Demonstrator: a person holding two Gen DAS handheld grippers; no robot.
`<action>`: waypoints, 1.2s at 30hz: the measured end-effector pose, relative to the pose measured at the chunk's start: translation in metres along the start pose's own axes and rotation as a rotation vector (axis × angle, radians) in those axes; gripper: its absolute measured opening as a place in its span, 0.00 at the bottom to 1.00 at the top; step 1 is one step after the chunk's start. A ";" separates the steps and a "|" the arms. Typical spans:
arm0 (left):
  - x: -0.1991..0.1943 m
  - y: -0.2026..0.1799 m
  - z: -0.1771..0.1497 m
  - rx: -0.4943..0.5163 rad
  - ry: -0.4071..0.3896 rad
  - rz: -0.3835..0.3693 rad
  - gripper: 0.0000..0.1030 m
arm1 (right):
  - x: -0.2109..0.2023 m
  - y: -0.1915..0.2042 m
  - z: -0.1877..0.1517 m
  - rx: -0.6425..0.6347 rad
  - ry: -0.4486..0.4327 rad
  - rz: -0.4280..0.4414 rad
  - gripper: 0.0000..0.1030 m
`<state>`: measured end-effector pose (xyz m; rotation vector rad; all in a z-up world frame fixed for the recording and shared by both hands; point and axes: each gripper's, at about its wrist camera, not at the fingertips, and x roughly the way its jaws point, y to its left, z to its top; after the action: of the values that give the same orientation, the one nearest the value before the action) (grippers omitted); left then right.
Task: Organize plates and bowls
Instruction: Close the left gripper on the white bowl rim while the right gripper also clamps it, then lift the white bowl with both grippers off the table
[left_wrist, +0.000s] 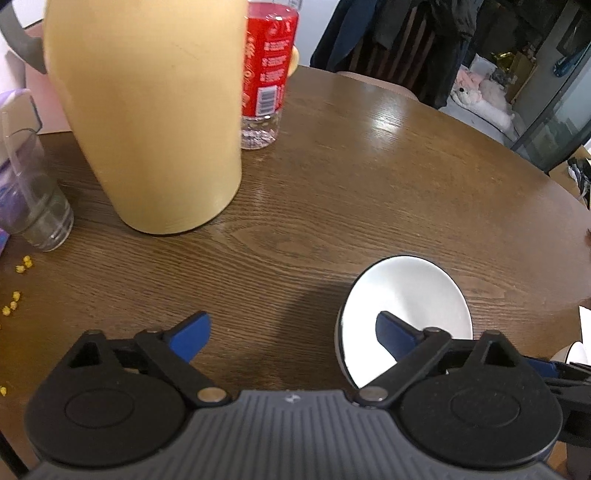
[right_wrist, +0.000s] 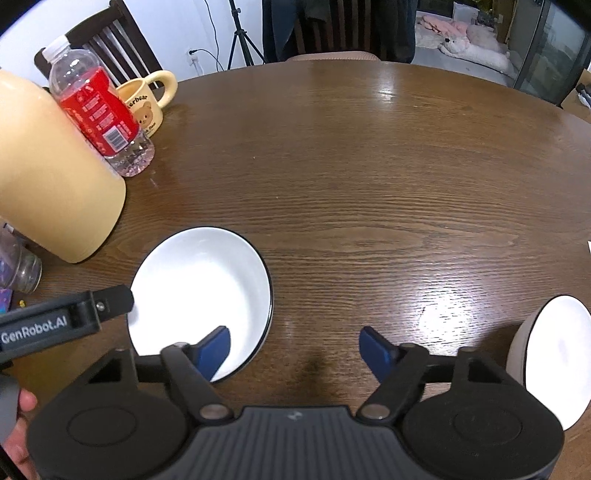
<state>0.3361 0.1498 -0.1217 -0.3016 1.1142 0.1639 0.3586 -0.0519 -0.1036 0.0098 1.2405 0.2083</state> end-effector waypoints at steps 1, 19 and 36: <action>0.002 -0.001 0.000 0.003 0.004 -0.002 0.85 | 0.002 0.000 0.001 0.001 0.003 0.000 0.63; 0.022 -0.016 -0.002 0.021 0.052 -0.072 0.31 | 0.022 0.003 0.011 0.041 0.028 0.058 0.22; 0.030 -0.018 0.000 0.020 0.065 -0.094 0.06 | 0.027 0.007 0.014 0.043 0.023 0.095 0.08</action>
<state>0.3546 0.1318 -0.1459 -0.3428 1.1633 0.0601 0.3790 -0.0391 -0.1238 0.1035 1.2686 0.2650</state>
